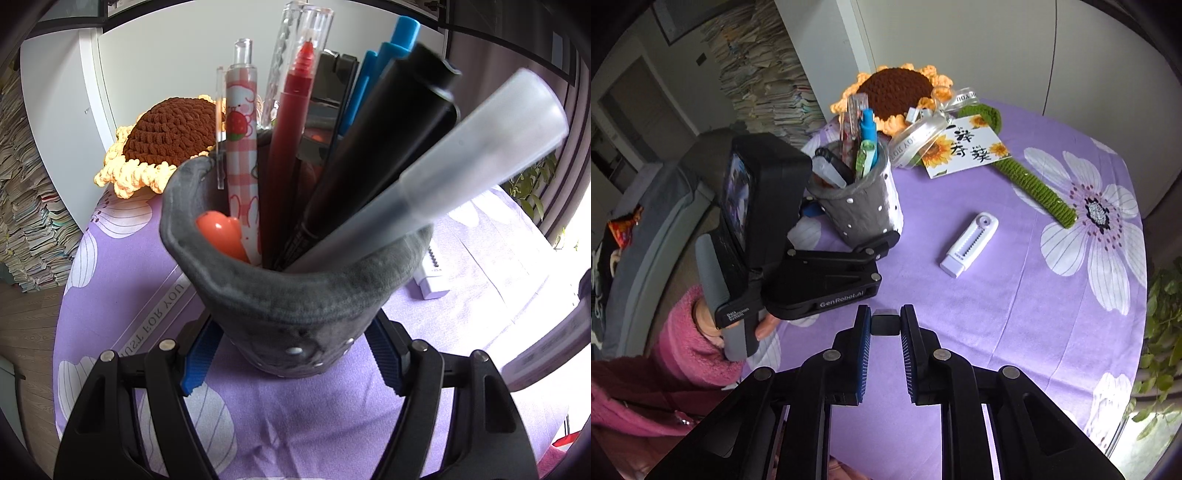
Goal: Organize stationery
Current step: 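Lift the white box and insert it into the held holder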
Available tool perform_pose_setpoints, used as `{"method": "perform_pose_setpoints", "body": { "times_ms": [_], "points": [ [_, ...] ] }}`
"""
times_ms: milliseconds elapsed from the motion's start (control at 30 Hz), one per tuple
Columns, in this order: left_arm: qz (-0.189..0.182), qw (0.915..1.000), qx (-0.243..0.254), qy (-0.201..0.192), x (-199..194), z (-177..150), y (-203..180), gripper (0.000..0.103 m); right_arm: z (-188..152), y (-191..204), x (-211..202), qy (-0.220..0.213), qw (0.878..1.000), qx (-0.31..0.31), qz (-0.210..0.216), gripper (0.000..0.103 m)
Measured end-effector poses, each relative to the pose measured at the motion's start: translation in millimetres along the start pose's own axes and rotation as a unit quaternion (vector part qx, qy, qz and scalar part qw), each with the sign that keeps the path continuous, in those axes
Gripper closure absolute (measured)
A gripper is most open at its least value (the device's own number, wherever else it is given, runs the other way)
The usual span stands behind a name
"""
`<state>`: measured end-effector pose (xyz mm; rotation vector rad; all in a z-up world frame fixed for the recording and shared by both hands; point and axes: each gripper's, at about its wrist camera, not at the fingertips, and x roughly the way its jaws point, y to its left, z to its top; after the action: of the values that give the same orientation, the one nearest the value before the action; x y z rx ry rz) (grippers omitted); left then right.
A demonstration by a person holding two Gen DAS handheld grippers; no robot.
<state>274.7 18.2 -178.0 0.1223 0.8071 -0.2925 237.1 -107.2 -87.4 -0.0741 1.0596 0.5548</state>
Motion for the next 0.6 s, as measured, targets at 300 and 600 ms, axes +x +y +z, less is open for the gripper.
{"method": "perform_pose_setpoints", "body": {
  "times_ms": [300, 600],
  "points": [
    [0.0, 1.0, 0.0, 0.0, 0, 0, 0, 0.031, 58, 2, -74, -0.151, 0.988, -0.006, 0.03, 0.086],
    [0.0, 1.0, 0.0, 0.0, 1, 1, 0, 0.031, 107, 25, -23, -0.132, 0.989, -0.035, 0.061, 0.086]
  ]
}}
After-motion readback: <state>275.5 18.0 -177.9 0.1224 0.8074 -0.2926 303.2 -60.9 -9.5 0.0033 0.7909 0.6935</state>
